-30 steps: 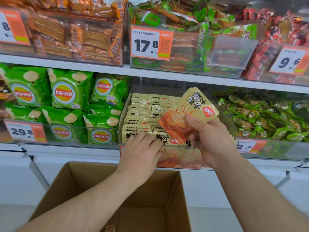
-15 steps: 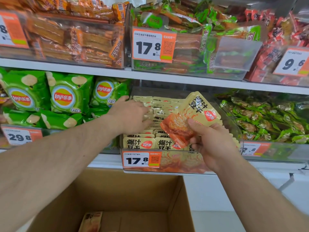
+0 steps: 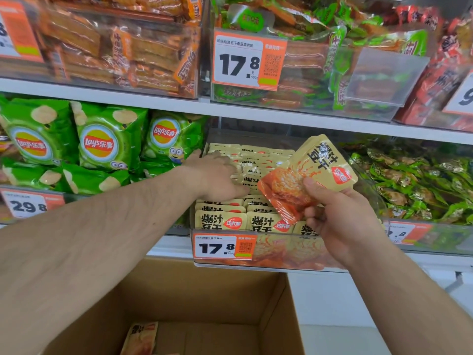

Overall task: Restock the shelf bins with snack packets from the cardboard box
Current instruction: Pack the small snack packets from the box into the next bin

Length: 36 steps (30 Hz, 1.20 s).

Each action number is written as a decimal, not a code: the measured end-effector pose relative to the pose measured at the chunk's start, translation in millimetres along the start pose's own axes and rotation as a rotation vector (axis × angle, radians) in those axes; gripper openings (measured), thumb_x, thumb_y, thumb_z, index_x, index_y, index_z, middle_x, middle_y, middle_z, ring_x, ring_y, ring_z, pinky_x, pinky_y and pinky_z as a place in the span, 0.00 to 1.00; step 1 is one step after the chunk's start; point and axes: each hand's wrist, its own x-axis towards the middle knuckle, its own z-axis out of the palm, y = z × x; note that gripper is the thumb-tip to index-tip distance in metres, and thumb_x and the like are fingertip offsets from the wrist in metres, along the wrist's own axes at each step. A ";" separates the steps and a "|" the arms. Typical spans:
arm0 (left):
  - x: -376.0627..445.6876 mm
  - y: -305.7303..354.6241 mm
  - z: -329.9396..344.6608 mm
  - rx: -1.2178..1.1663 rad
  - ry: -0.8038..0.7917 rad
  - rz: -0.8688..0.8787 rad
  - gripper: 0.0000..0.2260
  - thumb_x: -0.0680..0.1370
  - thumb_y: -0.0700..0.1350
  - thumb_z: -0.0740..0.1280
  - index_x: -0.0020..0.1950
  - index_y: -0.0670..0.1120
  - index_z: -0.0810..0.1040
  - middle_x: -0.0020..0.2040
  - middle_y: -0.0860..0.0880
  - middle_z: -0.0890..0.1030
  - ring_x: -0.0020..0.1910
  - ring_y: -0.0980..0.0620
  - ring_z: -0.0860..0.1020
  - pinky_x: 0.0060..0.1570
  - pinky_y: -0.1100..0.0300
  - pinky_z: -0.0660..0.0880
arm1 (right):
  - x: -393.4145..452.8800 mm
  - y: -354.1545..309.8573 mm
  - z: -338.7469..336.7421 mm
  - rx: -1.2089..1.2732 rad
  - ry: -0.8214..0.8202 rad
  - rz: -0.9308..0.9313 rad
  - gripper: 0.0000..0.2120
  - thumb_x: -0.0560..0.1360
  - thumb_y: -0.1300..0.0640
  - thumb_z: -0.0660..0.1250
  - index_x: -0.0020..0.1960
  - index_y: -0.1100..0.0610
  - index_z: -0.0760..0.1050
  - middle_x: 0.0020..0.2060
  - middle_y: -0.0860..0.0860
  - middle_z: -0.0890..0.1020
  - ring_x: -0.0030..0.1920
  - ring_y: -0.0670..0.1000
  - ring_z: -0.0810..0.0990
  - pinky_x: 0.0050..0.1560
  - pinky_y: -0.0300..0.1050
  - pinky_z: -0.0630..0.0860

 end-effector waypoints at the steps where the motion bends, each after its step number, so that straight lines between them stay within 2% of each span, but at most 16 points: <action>1: 1.6 0.0 -1.6 -0.015 -0.018 -0.005 0.38 0.76 0.73 0.46 0.81 0.54 0.51 0.81 0.51 0.50 0.80 0.48 0.49 0.77 0.41 0.44 | -0.3 0.2 0.5 0.003 0.003 0.001 0.03 0.75 0.57 0.72 0.45 0.54 0.79 0.29 0.49 0.79 0.25 0.45 0.73 0.26 0.37 0.72; 5: 6.6 -0.1 -2.9 -0.048 -0.057 -0.040 0.43 0.72 0.78 0.45 0.81 0.55 0.51 0.81 0.51 0.54 0.79 0.46 0.54 0.76 0.41 0.44 | -0.7 0.2 3.7 0.006 0.006 0.002 0.02 0.75 0.57 0.72 0.46 0.54 0.79 0.30 0.48 0.80 0.25 0.45 0.73 0.26 0.37 0.72; 16: 11.0 -5.7 -7.8 -0.063 -0.050 -0.030 0.44 0.72 0.77 0.51 0.81 0.51 0.54 0.81 0.48 0.54 0.79 0.45 0.53 0.77 0.40 0.45 | -2.0 -2.0 2.3 0.018 0.016 -0.019 0.01 0.75 0.57 0.72 0.45 0.53 0.80 0.31 0.48 0.81 0.26 0.46 0.73 0.28 0.38 0.73; 23: 10.5 -7.9 -1.1 -0.062 -0.005 -0.011 0.44 0.72 0.77 0.50 0.80 0.51 0.58 0.80 0.48 0.54 0.79 0.44 0.52 0.77 0.43 0.45 | -0.8 -7.6 -6.3 0.000 0.065 -0.108 0.01 0.73 0.59 0.72 0.45 0.55 0.81 0.33 0.51 0.83 0.27 0.47 0.76 0.27 0.38 0.75; 26: 10.7 -6.8 2.8 -0.049 0.038 -0.008 0.43 0.73 0.77 0.50 0.79 0.51 0.61 0.79 0.47 0.58 0.78 0.45 0.56 0.77 0.44 0.49 | 2.9 -17.3 -10.6 -0.024 0.082 -0.200 0.01 0.73 0.61 0.72 0.43 0.56 0.81 0.33 0.51 0.84 0.28 0.47 0.78 0.29 0.38 0.77; 28: 11.2 -6.1 5.3 -0.058 0.069 -0.006 0.41 0.72 0.77 0.51 0.75 0.51 0.68 0.75 0.47 0.67 0.74 0.46 0.64 0.76 0.44 0.52 | 10.0 -24.3 -5.4 -0.095 0.069 -0.256 0.01 0.72 0.62 0.73 0.43 0.57 0.81 0.35 0.53 0.85 0.30 0.48 0.80 0.33 0.40 0.78; 31: 11.4 -5.9 8.8 -0.055 0.153 -0.008 0.38 0.71 0.77 0.52 0.65 0.51 0.78 0.64 0.49 0.79 0.65 0.48 0.74 0.73 0.44 0.57 | 31.8 -31.9 11.7 -0.308 0.041 -0.314 0.03 0.71 0.63 0.75 0.42 0.57 0.82 0.37 0.53 0.86 0.34 0.50 0.83 0.38 0.44 0.80; 34: 9.9 -5.4 11.0 -0.019 0.237 -0.022 0.36 0.70 0.78 0.53 0.55 0.52 0.82 0.51 0.50 0.82 0.55 0.48 0.78 0.66 0.46 0.63 | 58.5 -34.4 33.9 -0.565 -0.005 -0.403 0.04 0.69 0.58 0.78 0.39 0.54 0.82 0.36 0.50 0.86 0.40 0.52 0.84 0.46 0.52 0.81; 36: 8.6 -5.1 11.3 -0.012 0.272 -0.040 0.36 0.69 0.78 0.53 0.52 0.52 0.82 0.45 0.51 0.81 0.50 0.49 0.77 0.62 0.47 0.63 | 72.8 -35.3 50.0 -0.725 -0.033 -0.470 0.06 0.68 0.54 0.78 0.39 0.51 0.81 0.36 0.46 0.84 0.41 0.49 0.82 0.47 0.49 0.79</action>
